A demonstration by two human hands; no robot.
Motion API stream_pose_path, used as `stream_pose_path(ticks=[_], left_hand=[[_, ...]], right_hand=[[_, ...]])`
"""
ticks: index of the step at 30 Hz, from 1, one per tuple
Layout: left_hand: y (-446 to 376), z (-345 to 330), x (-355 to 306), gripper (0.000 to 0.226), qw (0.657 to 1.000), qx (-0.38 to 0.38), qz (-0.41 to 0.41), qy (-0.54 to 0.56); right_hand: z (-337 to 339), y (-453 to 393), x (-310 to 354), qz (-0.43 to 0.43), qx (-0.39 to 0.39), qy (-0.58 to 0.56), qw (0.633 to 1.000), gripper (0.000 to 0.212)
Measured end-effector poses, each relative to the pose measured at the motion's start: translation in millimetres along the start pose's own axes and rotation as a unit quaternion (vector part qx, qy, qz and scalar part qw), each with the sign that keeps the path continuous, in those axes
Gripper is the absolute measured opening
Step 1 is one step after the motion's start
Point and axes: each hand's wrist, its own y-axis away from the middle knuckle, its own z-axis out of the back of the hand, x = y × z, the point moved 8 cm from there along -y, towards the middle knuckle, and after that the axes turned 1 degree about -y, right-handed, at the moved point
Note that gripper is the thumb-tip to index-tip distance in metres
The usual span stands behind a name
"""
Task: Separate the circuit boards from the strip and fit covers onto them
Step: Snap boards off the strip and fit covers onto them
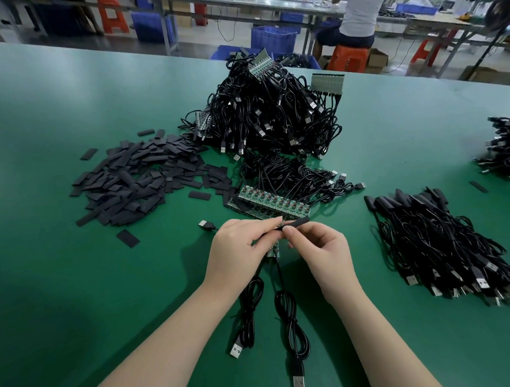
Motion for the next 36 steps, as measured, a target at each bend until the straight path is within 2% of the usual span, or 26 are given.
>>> stream_pose_path(ticks=[2,4,7,15,22,24,27,29,33,36], left_hand=[[-1.4,-1.1,1.4,0.020,1.000,0.003,0.012,0.014],[-1.7,-2.3,6.4,0.018,0.999,0.003,0.039,0.031],[-0.5,-5.1,8.7,0.022,0.999,0.020,0.040,0.027],[1.0,-2.3,10.8,0.022,0.999,0.019,0.031,0.007],[0.0,-2.3,7.8,0.023,0.998,0.013,0.052,0.029],[0.7,-1.0,6.6,0.026,0.998,0.013,0.050,0.020],[1.3,-0.2,7.5,0.041,0.999,0.013,0.052,-0.011],[1.8,-2.4,8.2,0.045,0.998,0.024,0.053,-0.012],[-0.7,-9.0,9.6,0.034,0.996,0.057,0.063,-0.005],[-1.2,-8.9,8.9,0.020,0.997,0.058,0.045,-0.014]], right_hand=[[4.8,2.3,5.7,0.027,-0.038,0.001,0.999,0.024],[12.8,5.9,10.9,0.059,-0.096,0.027,0.993,0.041],[16.8,8.5,15.1,0.088,-0.126,0.052,0.987,0.043],[11.0,6.4,8.4,0.052,-0.072,0.037,0.995,0.040],[0.9,6.8,3.1,0.010,-0.035,0.002,0.999,0.050],[0.2,7.5,2.6,0.007,-0.037,0.014,0.999,0.039],[-4.1,7.9,6.2,0.031,-0.027,0.072,0.997,0.007],[-0.3,7.8,7.0,0.035,-0.046,0.059,0.997,0.010],[12.5,5.7,5.7,0.018,-0.102,-0.030,0.994,0.018],[3.9,5.8,4.6,0.013,-0.060,0.000,0.998,0.020]])
